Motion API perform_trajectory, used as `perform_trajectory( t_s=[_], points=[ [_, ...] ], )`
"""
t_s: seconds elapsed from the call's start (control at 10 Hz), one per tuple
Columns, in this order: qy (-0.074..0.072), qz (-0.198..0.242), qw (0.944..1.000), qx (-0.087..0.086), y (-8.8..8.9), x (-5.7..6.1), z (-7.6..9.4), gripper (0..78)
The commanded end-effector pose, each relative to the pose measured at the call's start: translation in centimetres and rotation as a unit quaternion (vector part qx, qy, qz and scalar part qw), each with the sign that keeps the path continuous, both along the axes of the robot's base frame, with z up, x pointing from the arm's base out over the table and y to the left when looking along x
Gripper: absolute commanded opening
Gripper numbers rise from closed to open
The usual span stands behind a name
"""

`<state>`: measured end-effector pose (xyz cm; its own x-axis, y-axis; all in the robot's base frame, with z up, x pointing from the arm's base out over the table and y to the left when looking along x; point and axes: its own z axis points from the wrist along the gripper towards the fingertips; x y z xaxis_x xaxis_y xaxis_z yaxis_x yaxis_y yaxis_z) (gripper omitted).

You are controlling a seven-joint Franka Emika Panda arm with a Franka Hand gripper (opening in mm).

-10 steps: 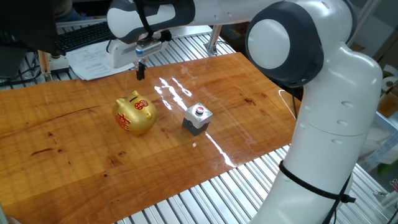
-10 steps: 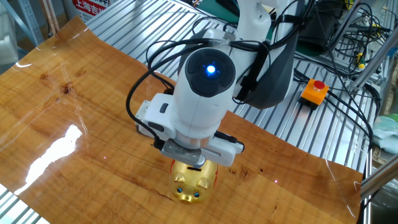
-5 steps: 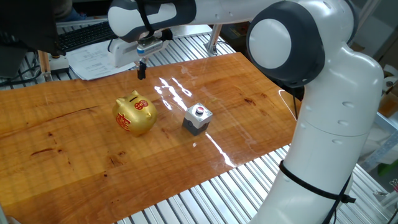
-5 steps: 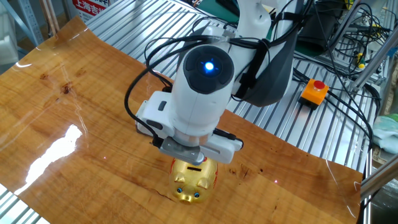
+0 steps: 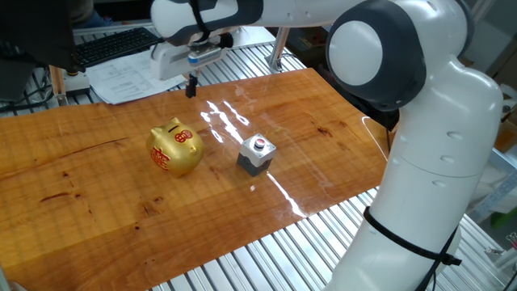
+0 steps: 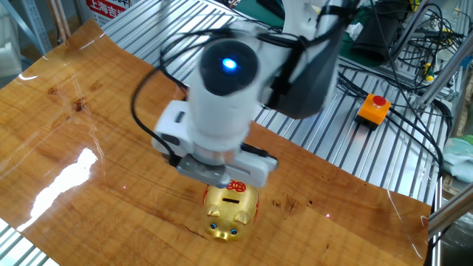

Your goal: Drop coins into a piggy bank

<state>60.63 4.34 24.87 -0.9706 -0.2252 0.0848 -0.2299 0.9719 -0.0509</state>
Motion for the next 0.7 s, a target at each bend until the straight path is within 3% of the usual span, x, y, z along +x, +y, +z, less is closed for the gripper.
perform_trajectory(
  t_s=[0.1,0.7],
  points=[
    [-0.014,0.005,0.9998,0.014,-1.27,0.52,-0.06,1.8],
    [-0.010,0.005,0.9998,0.017,-1.57,0.23,0.24,1.8]
  ],
)
